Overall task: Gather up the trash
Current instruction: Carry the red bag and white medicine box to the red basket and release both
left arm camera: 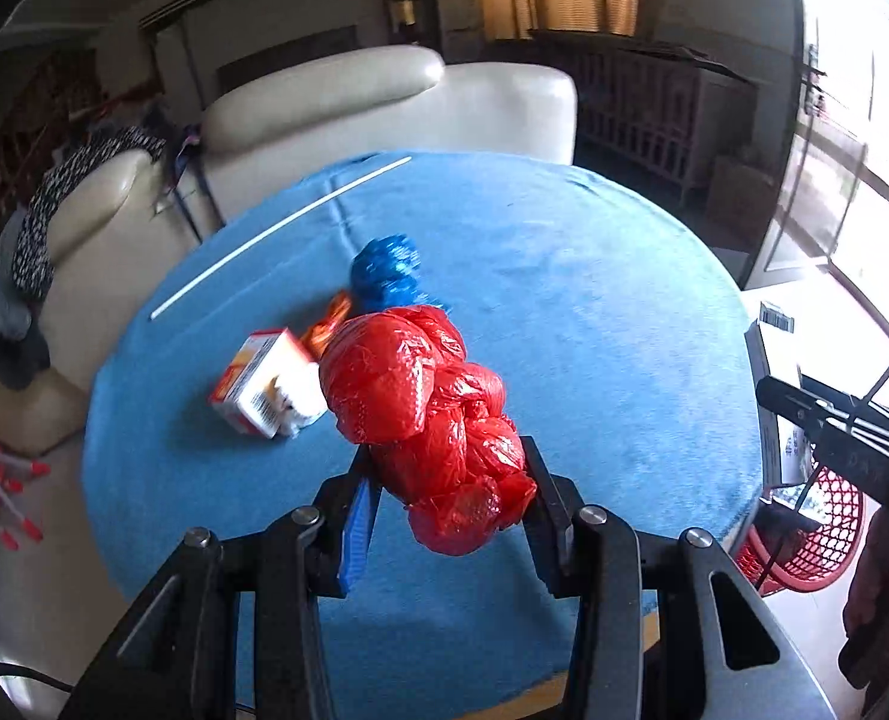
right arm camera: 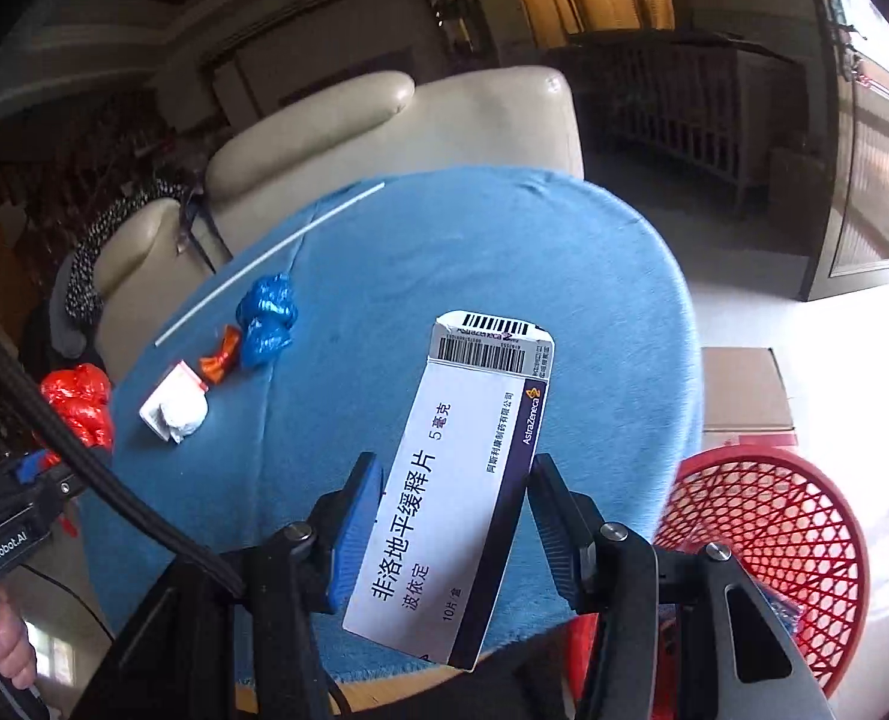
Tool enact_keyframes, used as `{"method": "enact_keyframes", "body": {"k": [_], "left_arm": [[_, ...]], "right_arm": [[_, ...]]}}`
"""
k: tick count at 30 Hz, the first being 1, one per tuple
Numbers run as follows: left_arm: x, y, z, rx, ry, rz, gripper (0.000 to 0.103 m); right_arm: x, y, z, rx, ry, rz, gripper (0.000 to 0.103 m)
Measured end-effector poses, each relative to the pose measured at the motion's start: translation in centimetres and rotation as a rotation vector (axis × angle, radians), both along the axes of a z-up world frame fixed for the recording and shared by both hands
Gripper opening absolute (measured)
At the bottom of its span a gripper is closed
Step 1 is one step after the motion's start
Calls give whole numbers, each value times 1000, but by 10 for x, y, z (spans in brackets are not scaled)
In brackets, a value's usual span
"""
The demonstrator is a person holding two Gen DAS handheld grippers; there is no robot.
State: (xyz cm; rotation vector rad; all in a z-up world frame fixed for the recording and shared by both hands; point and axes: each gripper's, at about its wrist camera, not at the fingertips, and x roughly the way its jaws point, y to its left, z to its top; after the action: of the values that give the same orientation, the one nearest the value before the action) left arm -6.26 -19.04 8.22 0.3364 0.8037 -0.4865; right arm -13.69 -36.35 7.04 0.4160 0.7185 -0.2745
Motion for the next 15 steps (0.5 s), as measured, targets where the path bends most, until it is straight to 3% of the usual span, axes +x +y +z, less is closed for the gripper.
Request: {"method": "enact_keyframes", "body": {"k": [8, 15], "left_arm": [[-20, -33, 12, 10, -42, -113, 45], [-34, -67, 28, -35, -55, -243, 45]], "right_arm": [[-35, -25, 13, 7, -71, -63, 53], [-70, -51, 23, 4, -119, -131, 53]]}}
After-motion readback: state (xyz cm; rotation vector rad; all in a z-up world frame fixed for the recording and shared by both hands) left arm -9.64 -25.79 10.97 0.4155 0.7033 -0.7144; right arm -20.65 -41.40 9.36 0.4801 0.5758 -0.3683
